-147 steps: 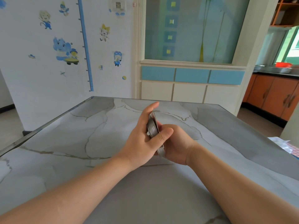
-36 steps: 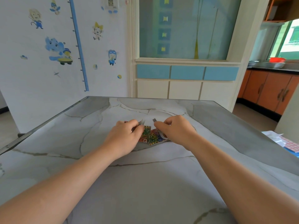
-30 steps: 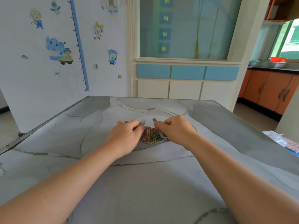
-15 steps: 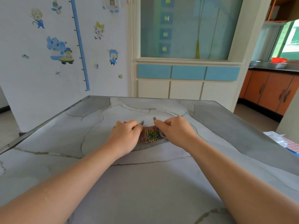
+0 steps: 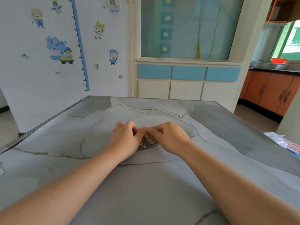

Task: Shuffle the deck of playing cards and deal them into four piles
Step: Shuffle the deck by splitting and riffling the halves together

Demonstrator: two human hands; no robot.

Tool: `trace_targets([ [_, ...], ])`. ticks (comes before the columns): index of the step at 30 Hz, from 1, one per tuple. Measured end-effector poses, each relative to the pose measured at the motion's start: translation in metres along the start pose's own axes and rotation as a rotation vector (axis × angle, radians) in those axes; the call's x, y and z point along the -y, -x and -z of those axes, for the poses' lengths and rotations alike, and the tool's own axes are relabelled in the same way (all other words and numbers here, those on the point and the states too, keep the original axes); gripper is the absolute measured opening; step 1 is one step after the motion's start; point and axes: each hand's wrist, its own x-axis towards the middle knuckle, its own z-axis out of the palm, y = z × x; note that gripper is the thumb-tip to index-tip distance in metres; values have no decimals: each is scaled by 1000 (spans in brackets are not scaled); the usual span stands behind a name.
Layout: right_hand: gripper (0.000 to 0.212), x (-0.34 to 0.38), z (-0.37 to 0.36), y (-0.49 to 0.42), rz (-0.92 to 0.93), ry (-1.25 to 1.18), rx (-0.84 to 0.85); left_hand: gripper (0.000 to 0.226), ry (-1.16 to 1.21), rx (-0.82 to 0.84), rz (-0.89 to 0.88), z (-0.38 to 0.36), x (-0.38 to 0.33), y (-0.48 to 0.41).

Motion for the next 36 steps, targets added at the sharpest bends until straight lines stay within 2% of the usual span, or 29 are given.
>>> trace_targets([
  [1,29,-1,-3,0,10,-19,-12,30,48,-24,14,0,0,1],
  [2,27,0,-4,0,0,-65,-39,42,104,-48,30,2,0,2],
  [5,75,1,-3,0,-73,-362,-109,80,313,-110,67,6,-5,3],
  [7,92,2,-1,2,-102,-521,-98,87,409,-119,43,7,-9,3],
  [9,86,1,2,3,-125,-649,-46,80,424,-101,27,9,-9,4],
  [11,67,-1,6,3,-135,-752,32,62,452,-36,45,14,-8,5],
  [13,54,-1,11,5,-139,-872,159,54,511,65,94,20,-9,5],
  [16,43,-2,18,5,-131,-1090,390,52,854,297,232,28,-15,5],
  [18,43,0,20,6,-119,-1154,494,49,1023,412,290,31,-19,7],
  [21,38,5,16,7,-81,-1189,529,57,1035,458,277,33,-21,7],
  [26,58,6,18,5,-125,-1142,428,49,996,372,282,30,-19,5],
  [29,54,1,19,6,-140,-1084,404,45,949,352,279,27,-17,3],
  [32,50,-3,15,6,-165,-985,364,42,699,216,188,18,-14,3],
  [34,54,-3,12,5,-182,-954,329,51,582,140,151,12,-11,5],
  [36,56,-1,9,5,-154,-937,274,65,617,119,132,11,-6,5],
])
